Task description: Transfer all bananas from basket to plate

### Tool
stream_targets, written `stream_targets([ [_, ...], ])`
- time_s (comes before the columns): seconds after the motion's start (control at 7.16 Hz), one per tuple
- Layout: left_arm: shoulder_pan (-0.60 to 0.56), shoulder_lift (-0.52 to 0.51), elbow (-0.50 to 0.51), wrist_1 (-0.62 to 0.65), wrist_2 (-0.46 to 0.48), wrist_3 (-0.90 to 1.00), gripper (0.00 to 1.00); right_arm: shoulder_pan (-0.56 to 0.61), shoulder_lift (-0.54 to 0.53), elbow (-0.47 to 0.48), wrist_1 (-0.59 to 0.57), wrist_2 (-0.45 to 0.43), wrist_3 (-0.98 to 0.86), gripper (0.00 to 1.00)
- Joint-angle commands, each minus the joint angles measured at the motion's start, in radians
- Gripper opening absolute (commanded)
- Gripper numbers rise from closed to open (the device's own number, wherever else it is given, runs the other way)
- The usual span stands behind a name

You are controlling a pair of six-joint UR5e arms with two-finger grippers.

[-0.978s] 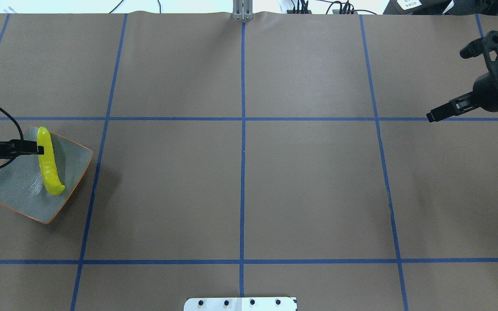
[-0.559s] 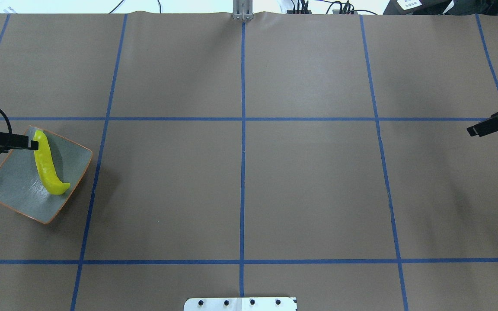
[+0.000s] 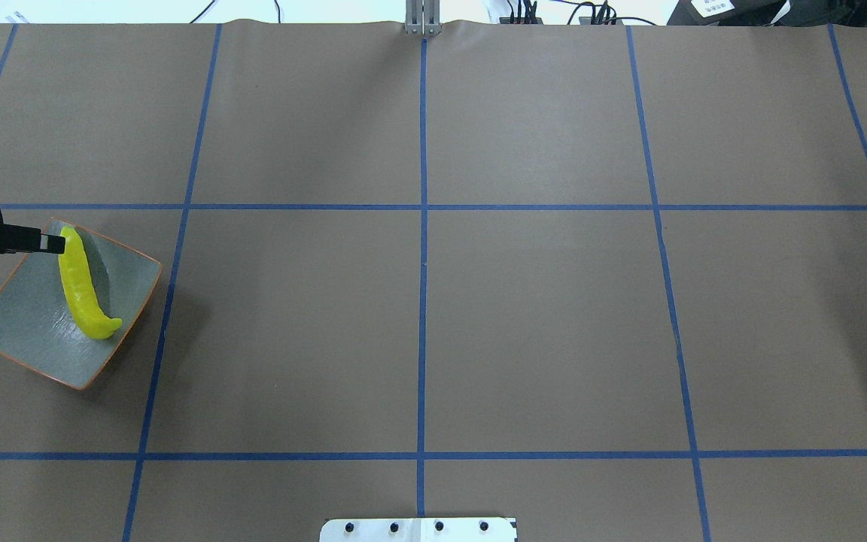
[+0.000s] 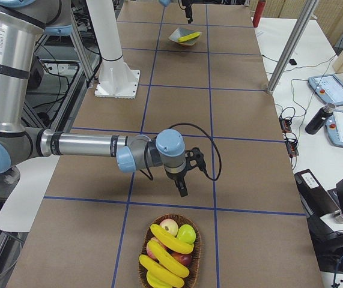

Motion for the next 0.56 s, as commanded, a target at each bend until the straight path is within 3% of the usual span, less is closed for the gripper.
stream_targets([
  [0.0, 0.004, 0.003, -0.004, -0.020, -0.003, 0.069, 1.00, 0.146, 0.020, -0.191, 0.000, 0.009, -0.116, 1.00],
  [0.42, 0.012, 0.044, 0.001, -0.107, -0.003, 0.100, 1.00, 0.171, 0.136, -0.398, -0.002, -0.003, -0.051, 1.00],
])
